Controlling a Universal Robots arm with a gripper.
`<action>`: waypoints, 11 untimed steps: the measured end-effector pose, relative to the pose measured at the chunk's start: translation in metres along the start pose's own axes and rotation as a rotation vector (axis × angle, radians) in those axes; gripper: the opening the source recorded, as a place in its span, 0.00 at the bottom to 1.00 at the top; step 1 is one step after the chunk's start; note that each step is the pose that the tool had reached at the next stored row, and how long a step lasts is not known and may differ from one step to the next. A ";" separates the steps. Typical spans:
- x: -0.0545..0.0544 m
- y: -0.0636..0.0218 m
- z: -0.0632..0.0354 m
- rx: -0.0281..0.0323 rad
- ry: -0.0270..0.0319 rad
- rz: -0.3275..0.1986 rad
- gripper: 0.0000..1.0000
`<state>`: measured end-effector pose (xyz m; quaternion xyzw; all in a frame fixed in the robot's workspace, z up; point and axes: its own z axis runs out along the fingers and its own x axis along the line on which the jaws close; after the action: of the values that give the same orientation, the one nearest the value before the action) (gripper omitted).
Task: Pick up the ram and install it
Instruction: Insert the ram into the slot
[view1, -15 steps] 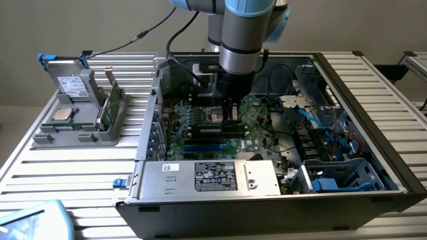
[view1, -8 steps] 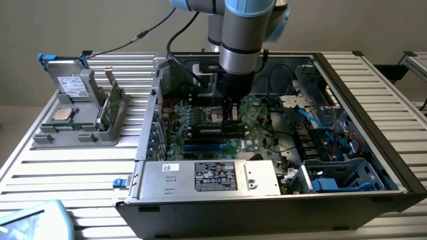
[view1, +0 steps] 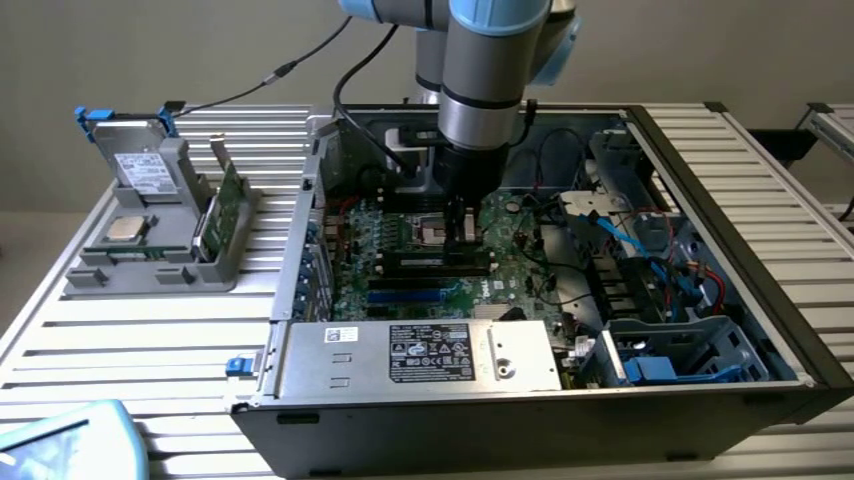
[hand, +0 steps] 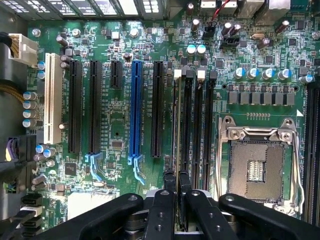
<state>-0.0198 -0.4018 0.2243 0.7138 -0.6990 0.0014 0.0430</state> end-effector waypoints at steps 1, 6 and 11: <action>0.000 0.0000 0.0004 0.0000 0.0004 0.000 0.14; -0.001 -0.0001 0.0011 -0.0010 0.0001 0.000 0.14; -0.002 -0.0001 0.0014 -0.0034 0.0003 0.002 0.14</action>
<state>-0.0199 -0.4003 0.2229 0.7130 -0.6998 0.0004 0.0443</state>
